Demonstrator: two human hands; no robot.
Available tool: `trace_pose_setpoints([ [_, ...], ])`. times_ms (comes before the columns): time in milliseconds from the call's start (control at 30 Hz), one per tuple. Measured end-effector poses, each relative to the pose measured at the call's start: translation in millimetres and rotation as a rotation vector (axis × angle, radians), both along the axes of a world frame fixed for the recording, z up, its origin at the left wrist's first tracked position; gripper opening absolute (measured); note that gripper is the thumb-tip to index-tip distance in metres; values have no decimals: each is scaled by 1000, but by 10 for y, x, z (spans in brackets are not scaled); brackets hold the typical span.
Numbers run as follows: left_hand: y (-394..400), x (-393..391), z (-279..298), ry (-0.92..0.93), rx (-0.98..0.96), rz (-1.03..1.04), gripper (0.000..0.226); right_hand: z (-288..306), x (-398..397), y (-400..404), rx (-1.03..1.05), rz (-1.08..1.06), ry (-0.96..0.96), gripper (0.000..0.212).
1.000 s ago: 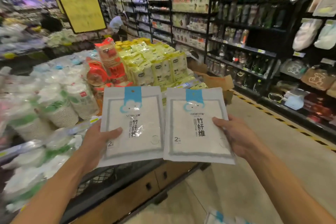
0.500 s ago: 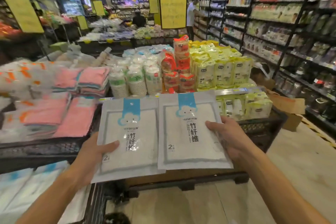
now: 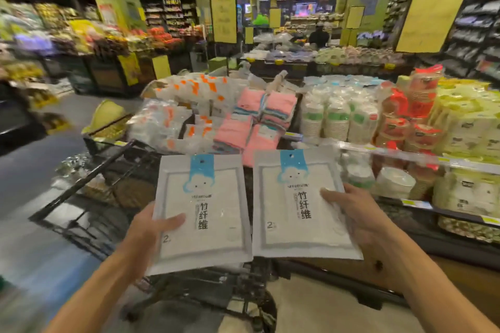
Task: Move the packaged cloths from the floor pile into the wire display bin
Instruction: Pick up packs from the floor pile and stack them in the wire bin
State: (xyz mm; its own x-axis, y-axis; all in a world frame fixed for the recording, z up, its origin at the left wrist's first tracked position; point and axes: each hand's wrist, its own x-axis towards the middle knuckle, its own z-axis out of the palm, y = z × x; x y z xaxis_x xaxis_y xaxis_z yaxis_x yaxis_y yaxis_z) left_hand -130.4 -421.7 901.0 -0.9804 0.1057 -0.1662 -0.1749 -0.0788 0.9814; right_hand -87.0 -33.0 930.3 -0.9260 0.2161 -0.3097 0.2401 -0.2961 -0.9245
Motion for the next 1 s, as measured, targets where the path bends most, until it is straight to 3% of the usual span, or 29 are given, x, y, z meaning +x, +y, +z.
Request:
trace_pose_setpoints([
  [100,-720,17,-129,-39,13,85,56,-111,-220,-631,-21,40,-22,22],
  [200,-1196,-34,-242,-87,8,166,59,-265,-435,-1115,-11,68,-56,25],
  [300,-1521,-188,-339,-104,-9,228,43,-382,-684,-1437,-23,86,-80,24],
  [400,-1690,-433,-389,-98,-22,221,42,-511,-1012,-1635,-49,96,-100,23],
  [533,-1838,-874,-483,-154,-22,209,66,-717,-1529,-1771,-70,104,-129,30],
  [633,-1925,-1254,-547,-189,-33,241,53,-813,-1877,-1858,-66,118,-161,30],
  [833,-2070,-2072,-745,-240,-60,206,64,-946,-2445,-2006,-43,106,-200,27],
  [1000,-2113,-2856,-972,-290,-55,137,54,-1116,-2830,-2178,-25,5,-248,28],
])
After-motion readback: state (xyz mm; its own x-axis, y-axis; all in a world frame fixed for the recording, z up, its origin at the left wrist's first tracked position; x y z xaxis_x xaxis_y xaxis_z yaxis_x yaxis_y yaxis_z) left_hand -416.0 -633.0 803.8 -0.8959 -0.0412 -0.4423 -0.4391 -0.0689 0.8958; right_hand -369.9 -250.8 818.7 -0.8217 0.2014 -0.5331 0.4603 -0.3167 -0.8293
